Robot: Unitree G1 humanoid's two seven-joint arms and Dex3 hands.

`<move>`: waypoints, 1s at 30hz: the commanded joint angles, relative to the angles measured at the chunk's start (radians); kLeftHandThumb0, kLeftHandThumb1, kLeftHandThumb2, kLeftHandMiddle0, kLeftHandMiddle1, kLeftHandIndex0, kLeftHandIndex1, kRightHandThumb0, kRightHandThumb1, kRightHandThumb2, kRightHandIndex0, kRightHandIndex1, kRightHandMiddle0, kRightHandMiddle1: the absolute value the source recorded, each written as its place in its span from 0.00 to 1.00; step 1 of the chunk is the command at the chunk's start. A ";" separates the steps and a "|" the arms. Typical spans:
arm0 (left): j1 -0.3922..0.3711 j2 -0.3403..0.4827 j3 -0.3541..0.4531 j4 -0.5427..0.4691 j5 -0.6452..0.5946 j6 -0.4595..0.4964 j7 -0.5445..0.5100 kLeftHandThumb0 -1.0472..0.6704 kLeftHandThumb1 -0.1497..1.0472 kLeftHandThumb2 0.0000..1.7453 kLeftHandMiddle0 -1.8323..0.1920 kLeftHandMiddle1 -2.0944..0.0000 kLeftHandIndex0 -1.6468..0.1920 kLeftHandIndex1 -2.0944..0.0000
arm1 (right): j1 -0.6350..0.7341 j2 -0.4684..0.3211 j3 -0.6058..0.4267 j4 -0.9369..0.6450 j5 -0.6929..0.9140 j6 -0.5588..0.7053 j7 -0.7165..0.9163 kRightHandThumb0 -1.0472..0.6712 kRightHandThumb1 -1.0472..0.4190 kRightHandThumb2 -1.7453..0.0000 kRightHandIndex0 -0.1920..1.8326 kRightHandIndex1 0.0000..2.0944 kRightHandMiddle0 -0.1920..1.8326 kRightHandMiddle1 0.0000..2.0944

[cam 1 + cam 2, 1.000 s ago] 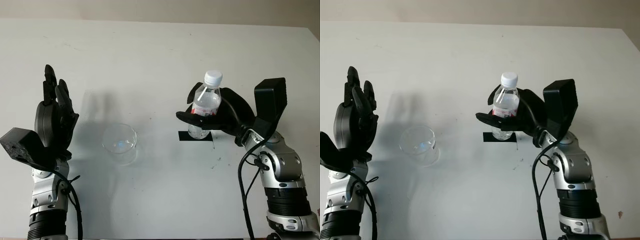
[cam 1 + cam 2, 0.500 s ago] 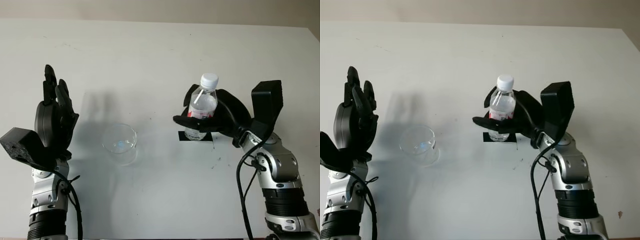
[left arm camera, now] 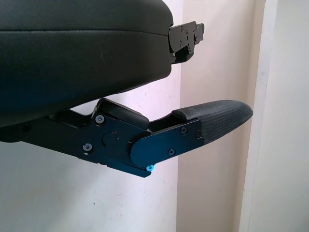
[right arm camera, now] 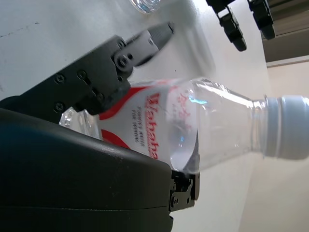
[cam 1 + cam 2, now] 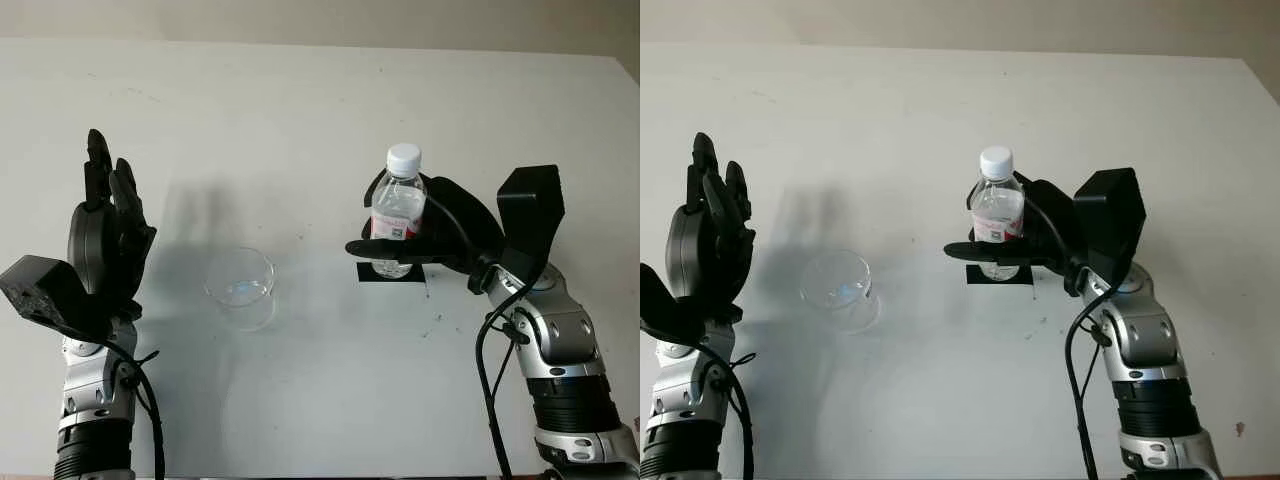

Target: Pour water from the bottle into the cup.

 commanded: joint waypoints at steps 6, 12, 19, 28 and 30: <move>0.000 0.008 0.007 -0.001 -0.001 -0.008 -0.001 0.14 1.00 0.42 0.99 0.97 1.00 0.99 | 0.043 -0.011 -0.010 0.004 -0.012 -0.019 -0.008 0.35 0.03 0.97 0.00 0.72 0.00 0.74; 0.001 0.008 0.007 -0.003 0.003 -0.007 -0.001 0.15 1.00 0.43 0.99 0.97 1.00 0.99 | 0.081 -0.012 0.011 -0.036 -0.054 -0.001 -0.039 0.32 0.04 0.97 0.00 0.41 0.00 0.43; 0.000 0.006 0.010 -0.002 -0.005 -0.006 -0.005 0.15 1.00 0.42 0.99 0.97 1.00 0.99 | 0.163 -0.001 0.024 -0.031 -0.098 -0.176 -0.052 0.29 0.06 0.97 0.00 0.27 0.00 0.29; -0.005 0.007 0.010 0.008 -0.002 -0.012 -0.007 0.15 1.00 0.42 1.00 0.97 1.00 0.99 | 0.206 -0.016 0.051 0.061 -0.191 -0.529 -0.046 0.18 0.06 0.97 0.00 0.01 0.00 0.04; -0.006 0.006 0.011 0.009 -0.004 -0.010 -0.005 0.15 1.00 0.42 0.99 0.97 1.00 0.99 | 0.198 -0.017 0.050 0.097 -0.210 -0.590 -0.056 0.15 0.07 0.97 0.00 0.00 0.00 0.01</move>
